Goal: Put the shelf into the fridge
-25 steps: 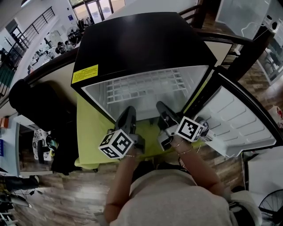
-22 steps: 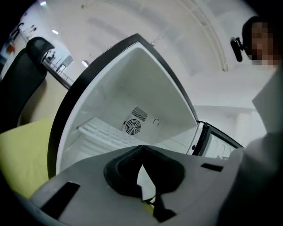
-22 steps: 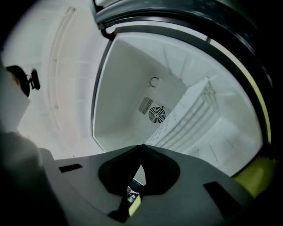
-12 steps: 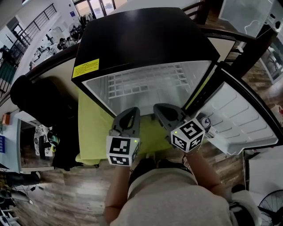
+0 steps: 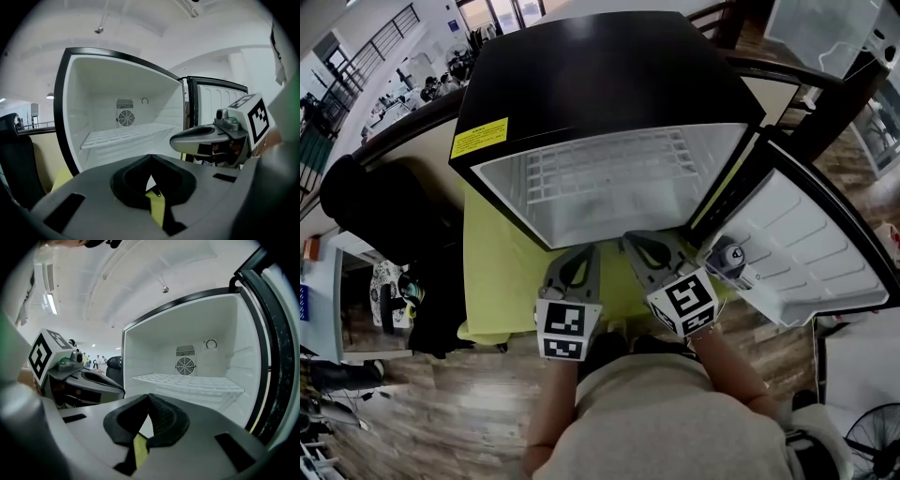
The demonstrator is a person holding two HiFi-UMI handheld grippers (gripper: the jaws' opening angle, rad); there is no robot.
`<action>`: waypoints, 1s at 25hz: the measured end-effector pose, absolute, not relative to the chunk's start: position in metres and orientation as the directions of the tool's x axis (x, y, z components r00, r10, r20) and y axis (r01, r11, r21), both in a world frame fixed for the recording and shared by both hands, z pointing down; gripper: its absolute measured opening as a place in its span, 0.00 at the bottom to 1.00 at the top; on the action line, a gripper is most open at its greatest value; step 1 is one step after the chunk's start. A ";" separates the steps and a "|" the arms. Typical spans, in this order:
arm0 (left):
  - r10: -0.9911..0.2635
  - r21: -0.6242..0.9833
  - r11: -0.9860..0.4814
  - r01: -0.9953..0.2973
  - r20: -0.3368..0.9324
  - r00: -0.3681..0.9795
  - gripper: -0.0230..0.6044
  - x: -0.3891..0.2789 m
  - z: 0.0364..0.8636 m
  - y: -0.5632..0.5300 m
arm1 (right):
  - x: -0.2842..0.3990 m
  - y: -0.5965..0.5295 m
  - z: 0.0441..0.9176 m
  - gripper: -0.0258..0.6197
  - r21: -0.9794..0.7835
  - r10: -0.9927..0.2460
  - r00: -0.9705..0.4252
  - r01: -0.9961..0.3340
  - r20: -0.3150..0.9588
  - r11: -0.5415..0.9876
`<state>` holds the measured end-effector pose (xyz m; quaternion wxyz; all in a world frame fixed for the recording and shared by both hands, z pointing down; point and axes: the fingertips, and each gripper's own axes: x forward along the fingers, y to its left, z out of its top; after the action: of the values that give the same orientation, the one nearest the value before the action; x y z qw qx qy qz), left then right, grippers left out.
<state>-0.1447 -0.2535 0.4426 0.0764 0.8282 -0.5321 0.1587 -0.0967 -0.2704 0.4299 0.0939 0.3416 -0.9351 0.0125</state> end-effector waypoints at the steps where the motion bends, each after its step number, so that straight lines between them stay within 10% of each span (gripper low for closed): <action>1: -0.855 -0.040 -0.420 -0.906 0.351 0.381 0.06 -0.144 0.446 -0.252 | -0.098 -0.268 0.432 0.05 0.040 -0.630 -0.754 -0.635 0.187 0.771; 25: -0.776 0.109 -0.463 -0.880 0.430 0.461 0.06 -0.126 0.473 -0.250 | -0.104 -0.257 0.453 0.05 0.012 -0.540 -0.802 -0.556 0.255 0.831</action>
<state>-0.1259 -0.2495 0.4726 0.1603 0.8396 -0.4930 0.1622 -0.1037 -0.2566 0.4526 0.1249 0.2889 -0.9487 0.0317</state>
